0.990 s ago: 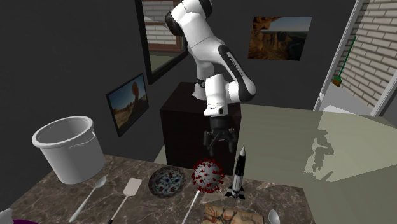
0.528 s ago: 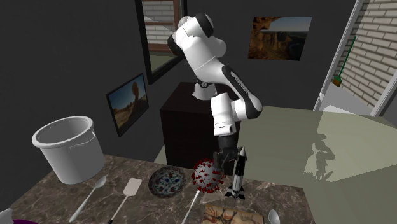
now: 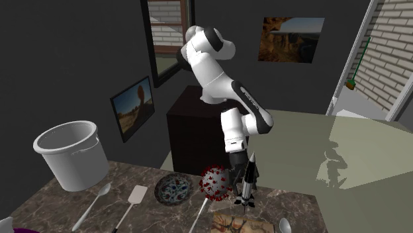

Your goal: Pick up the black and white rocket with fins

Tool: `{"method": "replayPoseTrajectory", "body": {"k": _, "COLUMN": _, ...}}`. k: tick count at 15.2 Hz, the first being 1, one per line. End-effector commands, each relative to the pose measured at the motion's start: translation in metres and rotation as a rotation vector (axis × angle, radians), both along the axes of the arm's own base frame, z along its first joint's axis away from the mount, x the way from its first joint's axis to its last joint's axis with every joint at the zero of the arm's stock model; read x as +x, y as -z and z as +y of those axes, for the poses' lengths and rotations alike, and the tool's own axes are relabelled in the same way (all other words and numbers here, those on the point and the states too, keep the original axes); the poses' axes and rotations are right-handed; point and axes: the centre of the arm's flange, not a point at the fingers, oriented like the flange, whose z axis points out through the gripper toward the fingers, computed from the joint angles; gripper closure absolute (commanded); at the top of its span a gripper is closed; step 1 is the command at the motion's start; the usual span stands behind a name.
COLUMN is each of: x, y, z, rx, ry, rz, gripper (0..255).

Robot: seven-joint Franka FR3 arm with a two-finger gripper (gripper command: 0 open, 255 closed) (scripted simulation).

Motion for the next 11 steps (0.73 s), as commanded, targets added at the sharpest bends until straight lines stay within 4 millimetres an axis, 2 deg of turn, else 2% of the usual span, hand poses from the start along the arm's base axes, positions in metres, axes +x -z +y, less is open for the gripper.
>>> {"method": "replayPoseTrajectory", "body": {"k": 1, "x": -0.001, "y": 0.0151, "z": -0.0003, "rx": 0.0, "ry": 0.0, "rz": 0.003, "gripper": 0}}
{"method": "replayPoseTrajectory", "body": {"k": 3, "x": -0.0009, "y": 0.0152, "z": -0.0003, "rx": 0.0, "ry": 0.0, "rz": 0.003, "gripper": 0}}
{"method": "replayPoseTrajectory", "body": {"k": 4, "x": -0.0002, "y": 0.0186, "z": 0.0016, "rx": 0.0, "ry": 0.0, "rz": 0.003, "gripper": 255}}
{"method": "replayPoseTrajectory", "body": {"k": 11, "x": 0.0006, "y": 0.0161, "z": 0.0058, "rx": -0.001, "ry": 0.001, "rz": 0.003, "gripper": 255}}
